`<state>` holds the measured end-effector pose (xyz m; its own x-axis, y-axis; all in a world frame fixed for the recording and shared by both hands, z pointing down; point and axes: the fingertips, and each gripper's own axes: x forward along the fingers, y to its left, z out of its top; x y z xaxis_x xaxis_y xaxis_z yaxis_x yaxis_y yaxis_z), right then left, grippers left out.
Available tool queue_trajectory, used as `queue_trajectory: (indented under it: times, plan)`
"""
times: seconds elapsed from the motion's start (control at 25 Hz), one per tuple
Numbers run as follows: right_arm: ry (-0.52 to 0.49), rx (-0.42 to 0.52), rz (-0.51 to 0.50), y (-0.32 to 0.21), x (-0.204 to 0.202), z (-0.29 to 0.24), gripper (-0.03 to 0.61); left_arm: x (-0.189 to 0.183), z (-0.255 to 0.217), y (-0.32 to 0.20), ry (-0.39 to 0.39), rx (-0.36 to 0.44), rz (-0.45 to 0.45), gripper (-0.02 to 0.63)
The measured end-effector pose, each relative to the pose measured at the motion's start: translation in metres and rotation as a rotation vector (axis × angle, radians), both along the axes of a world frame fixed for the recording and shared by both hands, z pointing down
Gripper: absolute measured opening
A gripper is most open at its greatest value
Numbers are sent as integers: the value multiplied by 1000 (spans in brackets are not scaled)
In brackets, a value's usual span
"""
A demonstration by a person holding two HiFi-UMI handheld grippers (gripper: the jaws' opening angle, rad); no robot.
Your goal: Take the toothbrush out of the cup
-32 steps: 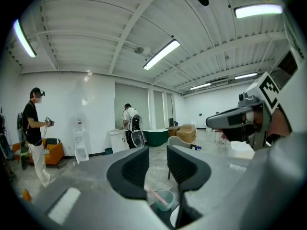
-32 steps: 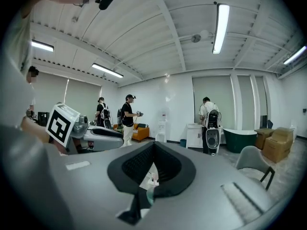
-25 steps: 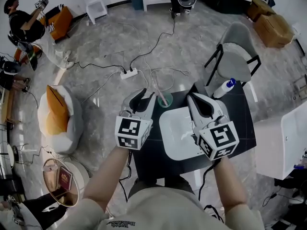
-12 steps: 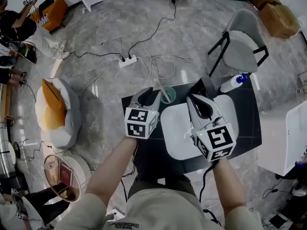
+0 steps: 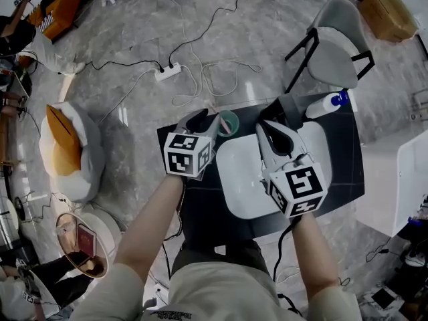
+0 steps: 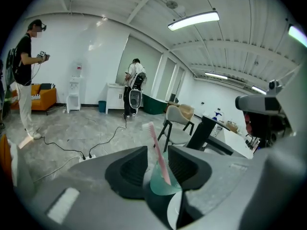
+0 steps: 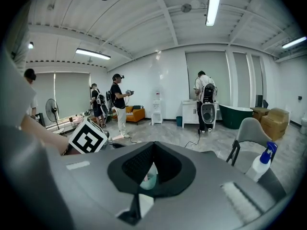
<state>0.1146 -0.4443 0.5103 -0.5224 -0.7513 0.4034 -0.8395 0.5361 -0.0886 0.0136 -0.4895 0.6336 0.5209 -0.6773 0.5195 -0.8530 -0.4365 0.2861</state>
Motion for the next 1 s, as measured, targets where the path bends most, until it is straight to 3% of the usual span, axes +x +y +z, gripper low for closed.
queue_trajectory:
  times: [0.44, 0.76, 1.0]
  plan:
    - [-2, -62, 19, 4, 8, 24, 3, 11, 11, -9, 12, -21, 29, 139]
    - [-6, -65, 27, 15, 19, 23, 3, 18, -1, -5, 33, 5, 16, 27]
    - [7, -28, 36, 20, 26, 0, 3, 22, -42, -1, 3, 96, 59, 25]
